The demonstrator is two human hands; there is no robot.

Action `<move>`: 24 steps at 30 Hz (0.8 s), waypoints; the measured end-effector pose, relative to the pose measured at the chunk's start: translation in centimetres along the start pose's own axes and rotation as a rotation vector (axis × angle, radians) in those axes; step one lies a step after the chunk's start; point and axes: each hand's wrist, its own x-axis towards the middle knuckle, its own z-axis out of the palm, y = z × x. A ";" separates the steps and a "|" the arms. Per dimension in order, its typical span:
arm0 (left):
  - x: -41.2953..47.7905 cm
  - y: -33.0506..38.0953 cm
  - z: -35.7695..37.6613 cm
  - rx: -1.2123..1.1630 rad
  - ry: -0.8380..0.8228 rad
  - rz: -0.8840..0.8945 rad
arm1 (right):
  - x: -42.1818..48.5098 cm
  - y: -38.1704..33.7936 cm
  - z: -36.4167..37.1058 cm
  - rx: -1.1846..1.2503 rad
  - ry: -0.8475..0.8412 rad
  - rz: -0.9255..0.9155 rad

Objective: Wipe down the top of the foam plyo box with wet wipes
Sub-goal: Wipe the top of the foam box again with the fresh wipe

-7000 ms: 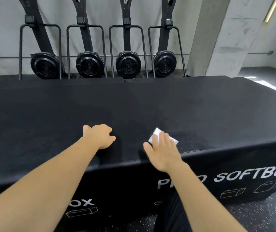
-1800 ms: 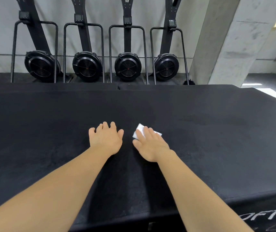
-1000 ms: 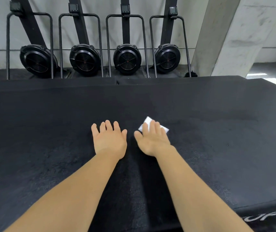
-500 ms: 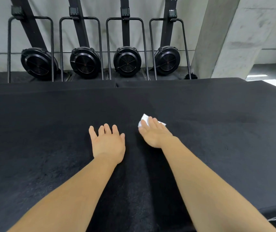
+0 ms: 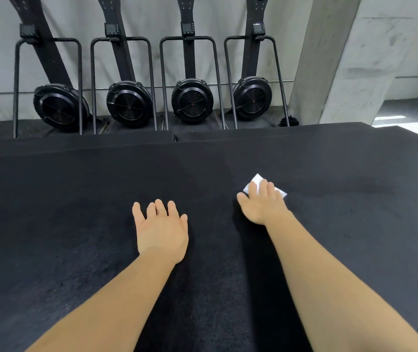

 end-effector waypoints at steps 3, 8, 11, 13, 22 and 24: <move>0.0 0.1 -0.1 0.005 0.000 -0.005 | -1.5 -3.1 0.9 0.005 -0.034 -0.073; 0.0 0.0 -0.2 -0.002 0.009 0.006 | -3.1 -8.7 2.4 0.075 -0.143 -0.226; 0.0 0.0 -0.3 -0.009 0.017 0.008 | -2.4 -9.7 2.1 0.110 -0.218 -0.283; 0.0 0.0 -0.4 -0.005 0.023 0.003 | -1.8 -9.4 1.8 0.092 -0.224 -0.320; 1.4 0.2 -2.5 0.233 0.037 0.089 | 3.7 -2.4 -0.7 0.043 -0.129 -0.205; 2.1 0.5 -3.3 0.231 0.033 0.107 | 5.2 -0.4 -1.0 -0.015 -0.101 -0.159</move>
